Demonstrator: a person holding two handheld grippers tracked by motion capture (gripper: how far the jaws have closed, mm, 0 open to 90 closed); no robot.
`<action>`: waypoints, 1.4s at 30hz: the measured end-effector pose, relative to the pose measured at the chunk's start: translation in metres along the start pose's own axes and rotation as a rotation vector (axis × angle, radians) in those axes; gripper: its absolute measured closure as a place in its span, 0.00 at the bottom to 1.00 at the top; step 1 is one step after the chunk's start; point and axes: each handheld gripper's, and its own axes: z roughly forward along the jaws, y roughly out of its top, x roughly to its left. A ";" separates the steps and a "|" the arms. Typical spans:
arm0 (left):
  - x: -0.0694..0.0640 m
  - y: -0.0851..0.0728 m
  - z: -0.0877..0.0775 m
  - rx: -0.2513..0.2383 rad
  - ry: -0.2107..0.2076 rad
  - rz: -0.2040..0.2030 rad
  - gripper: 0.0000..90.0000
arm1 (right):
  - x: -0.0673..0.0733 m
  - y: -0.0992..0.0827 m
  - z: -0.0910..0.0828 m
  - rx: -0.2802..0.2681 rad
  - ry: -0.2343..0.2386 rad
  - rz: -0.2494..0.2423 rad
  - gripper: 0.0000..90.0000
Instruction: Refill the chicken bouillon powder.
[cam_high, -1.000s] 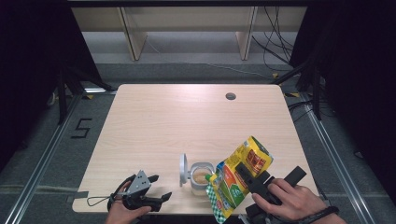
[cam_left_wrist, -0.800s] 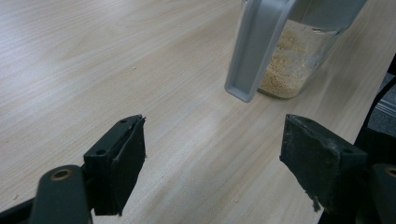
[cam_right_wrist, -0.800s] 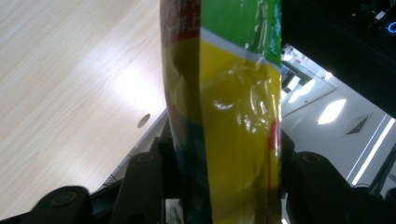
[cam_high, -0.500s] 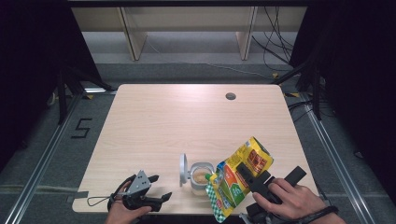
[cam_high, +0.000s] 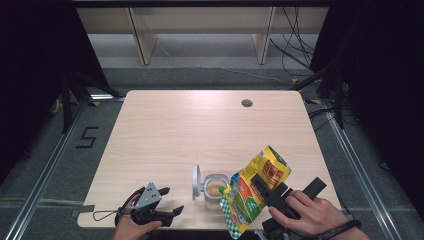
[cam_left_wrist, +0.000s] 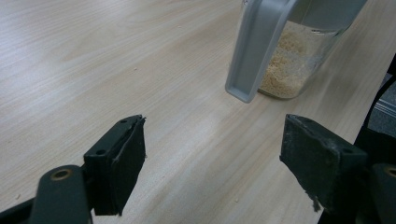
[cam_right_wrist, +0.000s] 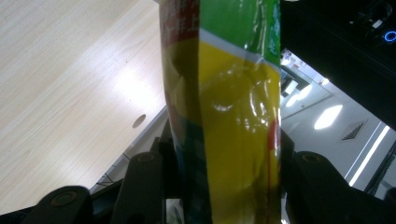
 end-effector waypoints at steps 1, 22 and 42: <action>0.000 0.001 -0.001 0.010 -0.010 0.004 0.24 | 0.000 0.000 0.000 -0.004 0.002 0.001 0.69; 0.000 0.001 0.000 0.014 -0.010 0.007 0.24 | 0.016 0.004 0.001 -0.003 -0.019 0.161 0.69; 0.000 -0.001 0.001 0.011 0.013 -0.005 0.24 | 0.017 0.003 0.006 0.016 -0.007 0.020 0.70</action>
